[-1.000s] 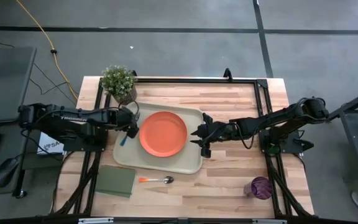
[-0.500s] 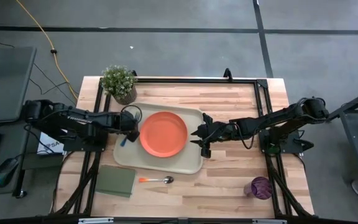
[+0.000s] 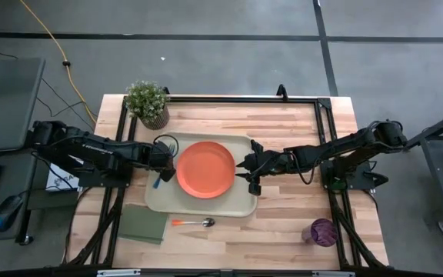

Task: Pick and place plate/cup/fork/spoon on tray
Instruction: Put the blue fork on the left side of the gray tray

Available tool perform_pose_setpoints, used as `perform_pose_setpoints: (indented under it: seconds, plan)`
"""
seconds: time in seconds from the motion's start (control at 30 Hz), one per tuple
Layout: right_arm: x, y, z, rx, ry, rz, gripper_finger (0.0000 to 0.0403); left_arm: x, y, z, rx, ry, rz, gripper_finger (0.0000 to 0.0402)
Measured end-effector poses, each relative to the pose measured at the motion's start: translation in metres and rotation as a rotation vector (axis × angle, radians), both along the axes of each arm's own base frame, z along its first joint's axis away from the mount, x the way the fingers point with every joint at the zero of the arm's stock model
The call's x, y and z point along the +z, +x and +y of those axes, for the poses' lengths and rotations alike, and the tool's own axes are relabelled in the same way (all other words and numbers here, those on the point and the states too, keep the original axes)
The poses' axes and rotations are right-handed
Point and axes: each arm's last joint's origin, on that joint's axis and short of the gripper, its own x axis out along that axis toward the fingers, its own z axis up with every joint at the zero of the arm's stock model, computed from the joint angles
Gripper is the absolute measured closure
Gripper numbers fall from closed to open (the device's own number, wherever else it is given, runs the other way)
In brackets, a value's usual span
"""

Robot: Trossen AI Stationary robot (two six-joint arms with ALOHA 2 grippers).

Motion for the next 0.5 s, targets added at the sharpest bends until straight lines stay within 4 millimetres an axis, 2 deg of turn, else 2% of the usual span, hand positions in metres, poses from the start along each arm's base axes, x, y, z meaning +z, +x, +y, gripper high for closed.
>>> perform_pose_setpoints:
  seconds: [0.3,0.5]
  plan:
    - [0.0000,0.0000,0.0000,-0.002,0.002,0.000,0.0261,0.0001,-0.0055,-0.0020,0.039,-0.004,0.050,0.0401]
    - [0.0000,0.0000,0.0000,-0.002,0.002,0.000,0.0261,0.0005,-0.0028,-0.0035,0.028,-0.004,0.025,0.0401]
